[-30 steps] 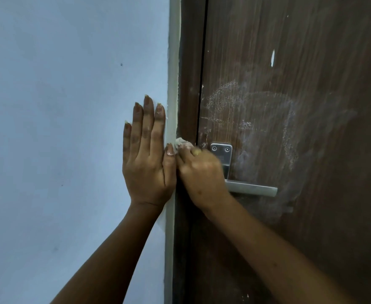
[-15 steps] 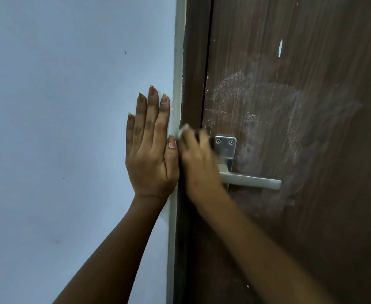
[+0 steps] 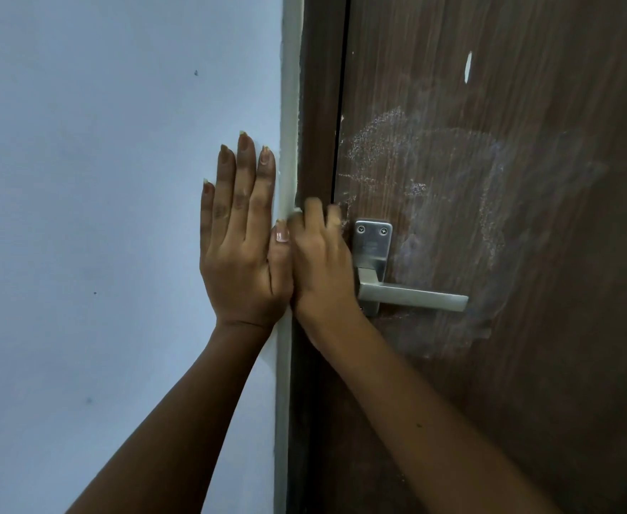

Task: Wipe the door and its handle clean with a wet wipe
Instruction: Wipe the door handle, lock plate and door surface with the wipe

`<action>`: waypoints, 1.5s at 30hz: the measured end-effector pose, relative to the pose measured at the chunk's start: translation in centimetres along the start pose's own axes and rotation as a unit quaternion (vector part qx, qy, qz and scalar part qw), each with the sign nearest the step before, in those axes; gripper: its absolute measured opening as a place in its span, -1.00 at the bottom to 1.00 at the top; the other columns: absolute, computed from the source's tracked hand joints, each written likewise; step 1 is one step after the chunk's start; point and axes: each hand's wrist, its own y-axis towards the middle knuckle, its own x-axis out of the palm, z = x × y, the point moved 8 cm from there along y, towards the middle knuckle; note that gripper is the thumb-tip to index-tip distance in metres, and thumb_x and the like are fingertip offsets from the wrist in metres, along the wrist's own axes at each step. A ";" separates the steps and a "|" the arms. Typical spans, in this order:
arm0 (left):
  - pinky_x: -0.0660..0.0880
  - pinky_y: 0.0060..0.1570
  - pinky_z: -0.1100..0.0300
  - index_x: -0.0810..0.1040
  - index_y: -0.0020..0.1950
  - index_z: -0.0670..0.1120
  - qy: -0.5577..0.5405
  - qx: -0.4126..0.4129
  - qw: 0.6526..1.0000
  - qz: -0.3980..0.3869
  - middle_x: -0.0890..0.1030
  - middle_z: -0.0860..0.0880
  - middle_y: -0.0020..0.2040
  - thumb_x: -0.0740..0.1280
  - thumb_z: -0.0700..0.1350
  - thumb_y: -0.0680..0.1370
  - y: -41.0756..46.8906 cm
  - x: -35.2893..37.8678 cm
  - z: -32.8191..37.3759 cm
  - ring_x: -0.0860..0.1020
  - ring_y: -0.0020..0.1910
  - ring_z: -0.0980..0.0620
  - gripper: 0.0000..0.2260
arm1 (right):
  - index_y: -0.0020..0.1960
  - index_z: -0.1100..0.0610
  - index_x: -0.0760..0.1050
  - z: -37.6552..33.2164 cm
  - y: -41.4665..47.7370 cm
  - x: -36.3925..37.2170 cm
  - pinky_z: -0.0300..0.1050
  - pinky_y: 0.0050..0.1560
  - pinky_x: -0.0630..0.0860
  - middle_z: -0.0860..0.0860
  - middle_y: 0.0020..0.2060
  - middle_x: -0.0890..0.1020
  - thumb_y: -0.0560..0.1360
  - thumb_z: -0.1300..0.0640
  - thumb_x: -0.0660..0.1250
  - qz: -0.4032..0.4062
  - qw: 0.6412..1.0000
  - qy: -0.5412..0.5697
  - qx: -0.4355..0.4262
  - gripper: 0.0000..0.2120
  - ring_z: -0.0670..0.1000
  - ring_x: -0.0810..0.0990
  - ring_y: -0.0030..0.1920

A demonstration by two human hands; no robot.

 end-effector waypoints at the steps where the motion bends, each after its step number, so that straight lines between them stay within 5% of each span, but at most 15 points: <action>1: 0.08 0.51 0.00 0.27 0.46 -0.22 0.000 0.001 1.000 0.000 0.29 -0.23 0.47 -0.03 -0.09 0.59 0.0 0.1 0.1 0.17 0.51 -0.14 -0.54 | -0.29 0.31 0.54 0.0 0.9 -0.5 -0.16 -0.48 0.48 0.18 -0.24 0.56 0.28 0.35 0.47 0.015 1.000 0.002 0.017 -0.90 0.20 0.56 -0.19; 7: 0.08 0.51 0.00 0.27 0.47 -0.22 0.008 0.002 1.000 -0.002 0.26 -0.21 0.48 -0.03 -0.08 0.60 -0.3 0.0 0.1 0.15 0.52 -0.09 -0.53 | -0.21 0.25 0.56 0.4 -0.3 -1.1 -0.14 -0.44 0.51 0.13 -0.23 0.57 0.23 0.37 0.51 -0.035 0.998 -0.032 -0.045 -0.81 0.11 0.57 -0.21; 9: 0.09 0.51 0.00 0.27 0.47 -0.21 0.009 0.003 1.000 -0.001 0.26 -0.20 0.49 -0.03 -0.08 0.60 -0.1 0.0 0.1 0.15 0.52 -0.08 -0.54 | -0.09 0.32 0.56 1.2 2.8 -2.9 -0.13 -0.42 0.51 0.20 -0.16 0.58 0.21 0.44 0.49 0.000 0.999 -0.037 -0.032 -0.71 0.16 0.57 -0.19; 12: 0.09 0.51 0.00 0.27 0.47 -0.21 0.011 0.001 1.000 0.001 0.27 -0.19 0.49 -0.02 -0.10 0.60 -0.2 0.0 0.1 0.15 0.52 -0.09 -0.54 | -0.04 0.38 0.55 2.9 7.6 -6.8 -0.04 -0.30 0.53 0.26 -0.11 0.58 0.36 0.44 0.37 0.085 0.996 -0.024 -0.028 -0.83 0.24 0.57 -0.15; 15: 0.07 0.52 0.01 0.26 0.47 -0.20 0.007 -0.002 1.000 0.000 0.26 -0.18 0.49 -0.01 -0.10 0.59 -0.2 0.0 0.1 0.14 0.52 -0.07 -0.54 | 0.00 0.35 0.53 4.5 8.3 -6.7 0.02 -0.15 0.47 0.24 -0.05 0.57 0.49 0.39 0.20 0.023 0.997 -0.035 -0.058 -0.84 0.20 0.52 -0.09; 18: 0.07 0.52 0.01 0.26 0.47 -0.20 0.010 -0.003 1.000 -0.004 0.26 -0.18 0.49 0.00 -0.11 0.59 -0.2 0.1 0.0 0.15 0.52 -0.11 -0.54 | -0.08 0.33 0.57 3.9 4.1 -5.0 -0.14 -0.33 0.46 0.16 -0.09 0.61 0.42 0.36 0.31 -0.036 0.990 -0.064 -0.121 -0.90 0.11 0.54 -0.20; 22: 0.06 0.52 0.01 0.25 0.48 -0.19 0.021 0.000 1.000 -0.008 0.26 -0.19 0.49 0.01 -0.11 0.59 -0.1 0.2 -0.2 0.16 0.52 -0.12 -0.54 | -0.14 0.25 0.65 2.4 0.4 -2.9 -0.18 -0.19 0.53 0.07 -0.15 0.64 0.36 0.29 0.13 -0.063 0.957 -0.130 -0.252 -0.69 0.06 0.59 -0.18; 26: 0.06 0.52 0.02 0.25 0.48 -0.19 0.017 -0.001 1.000 -0.007 0.26 -0.19 0.49 0.01 -0.11 0.59 -0.2 0.2 0.0 0.15 0.52 -0.11 -0.54 | -0.22 0.29 0.61 2.4 3.9 -4.0 -0.17 -0.38 0.49 0.10 -0.27 0.60 0.35 0.34 0.37 -0.050 0.944 -0.134 -0.297 -0.94 0.08 0.56 -0.27; 30: 0.06 0.52 0.02 0.25 0.48 -0.19 0.016 -0.002 1.000 -0.003 0.26 -0.18 0.49 0.02 -0.11 0.59 -0.1 0.1 -0.1 0.12 0.52 -0.05 -0.54 | -0.19 0.27 0.63 2.0 3.4 -3.8 -0.05 -0.20 0.57 0.12 -0.24 0.63 0.37 0.31 0.27 -0.050 0.927 -0.178 -0.328 -0.84 0.12 0.59 -0.23; 36: 0.06 0.52 0.02 0.25 0.48 -0.19 0.020 0.001 1.000 -0.009 0.27 -0.20 0.49 0.03 -0.11 0.59 -0.1 0.3 -0.2 0.17 0.51 -0.13 -0.54 | -0.26 0.25 0.64 0.9 -1.8 -0.6 0.31 0.11 0.45 0.21 -0.28 0.61 0.16 0.24 0.51 -0.205 0.882 -0.268 -0.328 -0.82 0.26 0.60 -0.13; 41: 0.05 0.52 0.02 0.25 0.48 -0.20 0.020 0.003 1.000 -0.009 0.27 -0.20 0.49 0.04 -0.12 0.58 -0.1 0.3 -0.2 0.16 0.51 -0.13 -0.54 | -0.13 0.10 0.68 0.0 -5.5 2.3 0.17 0.19 0.45 0.14 -0.24 0.65 0.25 0.08 0.45 -0.236 0.837 -0.370 -0.327 -0.79 0.18 0.63 -0.13; 45: 0.05 0.52 0.04 0.26 0.48 -0.20 0.013 0.004 1.000 -0.010 0.28 -0.20 0.49 0.04 -0.11 0.58 -0.1 0.2 -0.1 0.17 0.51 -0.13 -0.54 | 0.02 0.33 0.59 0.1 -8.2 3.6 0.21 0.15 0.48 0.26 -0.14 0.61 0.43 0.35 0.11 -0.199 0.831 -0.394 -0.339 -0.68 0.28 0.60 -0.09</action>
